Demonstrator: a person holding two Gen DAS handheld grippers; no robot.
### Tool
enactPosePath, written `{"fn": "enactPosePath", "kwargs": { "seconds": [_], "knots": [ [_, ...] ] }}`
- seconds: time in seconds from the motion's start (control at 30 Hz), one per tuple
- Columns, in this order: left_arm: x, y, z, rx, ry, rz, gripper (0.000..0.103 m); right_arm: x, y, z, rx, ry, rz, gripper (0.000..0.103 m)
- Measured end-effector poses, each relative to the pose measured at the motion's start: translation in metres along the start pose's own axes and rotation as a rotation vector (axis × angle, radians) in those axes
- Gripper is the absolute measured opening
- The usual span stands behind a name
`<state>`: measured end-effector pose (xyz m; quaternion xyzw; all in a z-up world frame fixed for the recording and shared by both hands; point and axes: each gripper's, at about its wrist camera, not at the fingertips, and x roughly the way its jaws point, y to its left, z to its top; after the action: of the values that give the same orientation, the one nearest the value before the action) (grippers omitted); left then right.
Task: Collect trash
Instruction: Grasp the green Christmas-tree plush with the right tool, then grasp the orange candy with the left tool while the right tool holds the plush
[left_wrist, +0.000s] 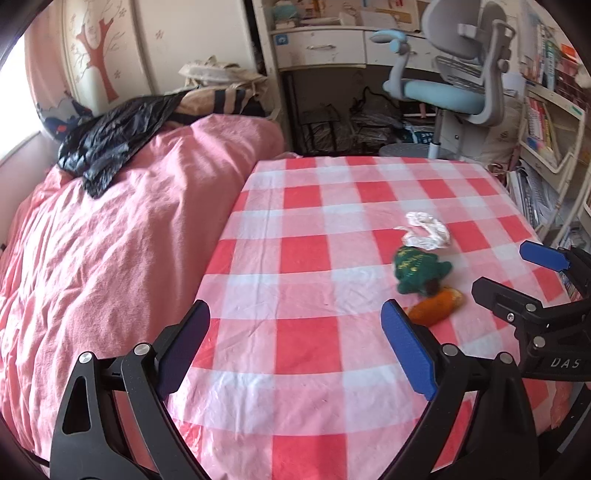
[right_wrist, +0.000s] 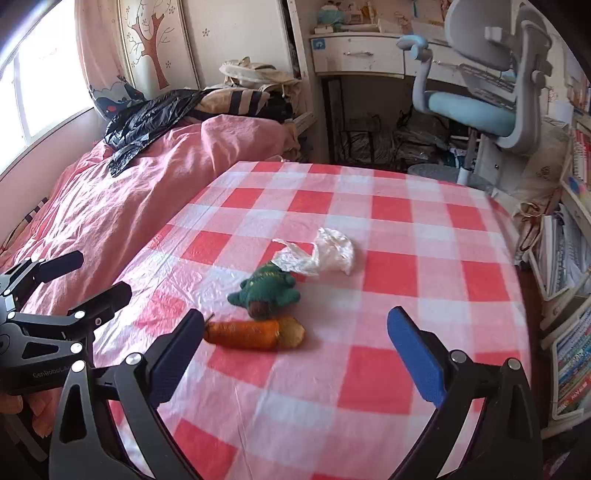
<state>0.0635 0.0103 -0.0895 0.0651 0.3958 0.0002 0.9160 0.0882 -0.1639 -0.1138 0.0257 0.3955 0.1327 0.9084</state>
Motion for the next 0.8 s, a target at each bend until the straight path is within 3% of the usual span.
{"fn": "enactPosePath", "kwargs": {
  "seconds": [0.13,0.3,0.43,0.6,0.7,0.8],
  "knots": [
    [0.009,0.016,0.001,-0.063,0.045,-0.028,0.09,0.031,0.0,0.01,0.032,0.071,0.052,0.089],
    [0.012,0.003,-0.004,0.005,0.063,-0.047,0.09,0.068,0.0,0.015,0.068,0.161,0.106,0.074],
    [0.016,-0.013,-0.007,0.083,0.08,-0.07,0.09,0.074,0.0,0.013,0.058,0.202,0.145,0.033],
    [0.029,-0.026,-0.003,0.127,0.102,-0.098,0.09,0.046,-0.008,0.017,0.032,0.166,0.198,0.029],
    [0.034,-0.035,0.002,0.142,0.094,-0.153,0.09,0.023,-0.018,0.012,0.032,0.167,0.236,0.029],
    [0.04,-0.048,0.005,0.183,0.081,-0.191,0.09,0.01,-0.026,0.008,0.011,0.178,0.223,0.029]
  ]
}}
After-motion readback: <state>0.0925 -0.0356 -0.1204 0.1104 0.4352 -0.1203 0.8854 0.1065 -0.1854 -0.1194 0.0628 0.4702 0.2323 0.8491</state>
